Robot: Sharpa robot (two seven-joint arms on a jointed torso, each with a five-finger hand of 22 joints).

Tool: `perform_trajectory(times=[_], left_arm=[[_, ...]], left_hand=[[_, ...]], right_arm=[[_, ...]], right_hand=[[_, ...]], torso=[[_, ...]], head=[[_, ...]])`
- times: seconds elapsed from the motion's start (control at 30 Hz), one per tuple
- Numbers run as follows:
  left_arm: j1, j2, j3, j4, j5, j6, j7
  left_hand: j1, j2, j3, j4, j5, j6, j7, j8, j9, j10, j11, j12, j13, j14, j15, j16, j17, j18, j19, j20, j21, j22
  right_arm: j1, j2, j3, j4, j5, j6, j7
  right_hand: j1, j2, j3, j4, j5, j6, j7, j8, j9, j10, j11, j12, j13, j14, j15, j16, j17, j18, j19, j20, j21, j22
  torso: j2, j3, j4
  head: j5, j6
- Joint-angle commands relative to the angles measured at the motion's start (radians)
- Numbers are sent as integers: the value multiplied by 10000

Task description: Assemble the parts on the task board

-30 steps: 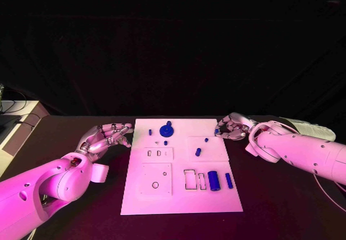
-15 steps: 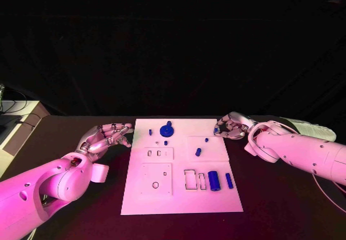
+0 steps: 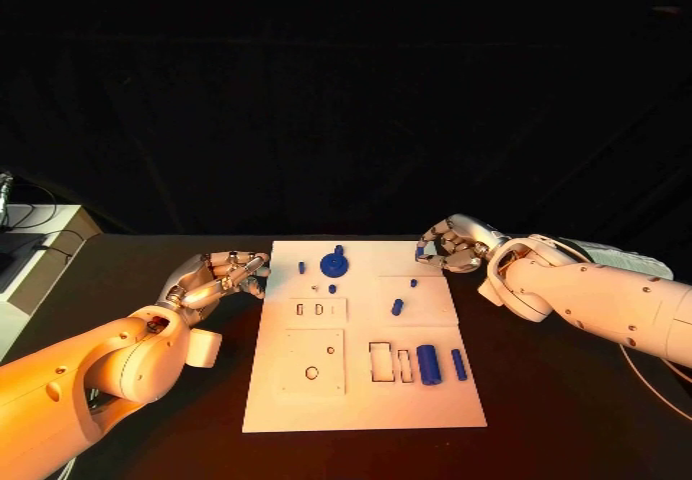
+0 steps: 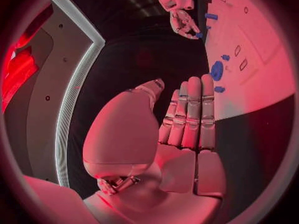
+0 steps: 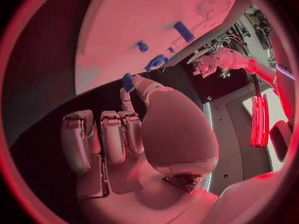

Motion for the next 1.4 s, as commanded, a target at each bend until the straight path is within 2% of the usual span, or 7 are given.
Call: perform_trajectory(times=[0.03, 0.07, 0.17, 0.3, 0.43, 0.93, 1.4], left_arm=[[24, 75, 35, 46, -794, -319, -1253], [39, 109, 57, 48, -976, -315, -1611], [167, 243, 99, 3, -1049, -248, -2482], [485, 601, 114, -230, -1121, -224, -3312], [719, 923, 115, -429, -1419, -278, -3930], [875, 1350, 102, -699, -1716, -524, -4653], [877, 1354, 97, -659, -1732, -584, -4717]], left_hand=[[-338, 9, -177, 152, -39, 171, -175, 357, 174, 376, -189, 666, 413, 415, -149, 504, 195, 76, 171, -150, 244, 106], [-431, 31, -266, 196, -17, 293, -321, 742, 418, 378, -376, 1314, 881, 671, -301, 1006, 382, 70, 381, -302, 570, 268], [-1272, 304, -454, 335, 15, 212, -470, 1164, 744, 251, -475, 2288, 1607, 1059, -435, 1740, 664, 54, 631, -462, 1107, 559], [-1546, 251, -502, 352, 22, -361, -521, 1918, 1349, -632, -532, 4471, 3195, 2568, -521, 4292, 3676, -157, 1477, -574, 2778, 2407], [-1348, 210, -375, 327, 31, -500, -565, 2263, 1587, -885, -587, 5611, 3914, 3153, -570, 5157, 4898, -348, 2125, -626, 3698, 3709], [-1302, 192, -293, 310, 34, -674, -543, 2301, 1630, -1048, -574, 5940, 4102, 3259, -565, 5317, 5135, -384, 2214, -624, 3898, 3970], [-1296, 193, -283, 312, 33, -690, -538, 2304, 1632, -1062, -570, 5971, 4117, 3317, -562, 5383, 5253, -405, 2285, -623, 3965, 4093]], right_arm=[[139, 54, 5, 326, -462, -242, -435], [194, 103, 5, 462, -569, -278, -547], [282, 276, 3, 803, -919, -433, -794], [309, 555, -10, 1170, -1432, -636, -1193], [272, 861, -48, 1424, -1788, -798, -1643], [-32, 1462, -229, 2340, -2525, -1063, -3206], [-759, 1820, -353, 2365, -3149, -1177, -3866]], right_hand=[[-36, -78, -40, 16, 62, 101, -5, 67, 14, 756, -83, 37, 2340, 943, -68, 51, 2287, -68, 1065, -89, 33, 2629], [-53, -96, -53, 21, 61, 116, -10, 79, 19, 764, -87, 44, 2348, 941, -71, 49, 2280, -68, 1065, -91, 33, 2629], [-85, -187, -67, 9, 343, 127, -32, 105, 28, 766, -112, 43, 2347, 940, -91, 46, 2273, -68, 1065, -111, 33, 2629], [-106, -233, -67, 7, 512, 146, -43, 128, 36, 782, -122, 56, 2362, 941, -100, 47, 2277, -68, 1065, -120, 33, 2629], [-80, -226, -41, -14, 573, 178, -61, 154, 46, 790, -136, 63, 2369, 937, -110, 42, 2258, -68, 1065, -127, 33, 2629], [-82, -240, -41, -20, 585, 191, -64, 164, 50, 787, -141, 60, 2366, 931, -114, 35, 2233, -68, 1065, -131, 33, 2629], [-95, -248, -44, -16, 595, 199, -66, 171, 52, 806, -144, 78, 2385, 935, -116, 39, 2250, -68, 1065, -133, 33, 2629]], torso=[[-113, -6, -28], [-134, -8, -32], [-217, -18, -31], [-311, -6, 10], [-401, -1, -13], [-477, -24, -26], [-422, -31, -8]], head=[[22, -9], [26, -22], [3, -3], [112, -48], [178, -86], [290, -246], [339, -390]])
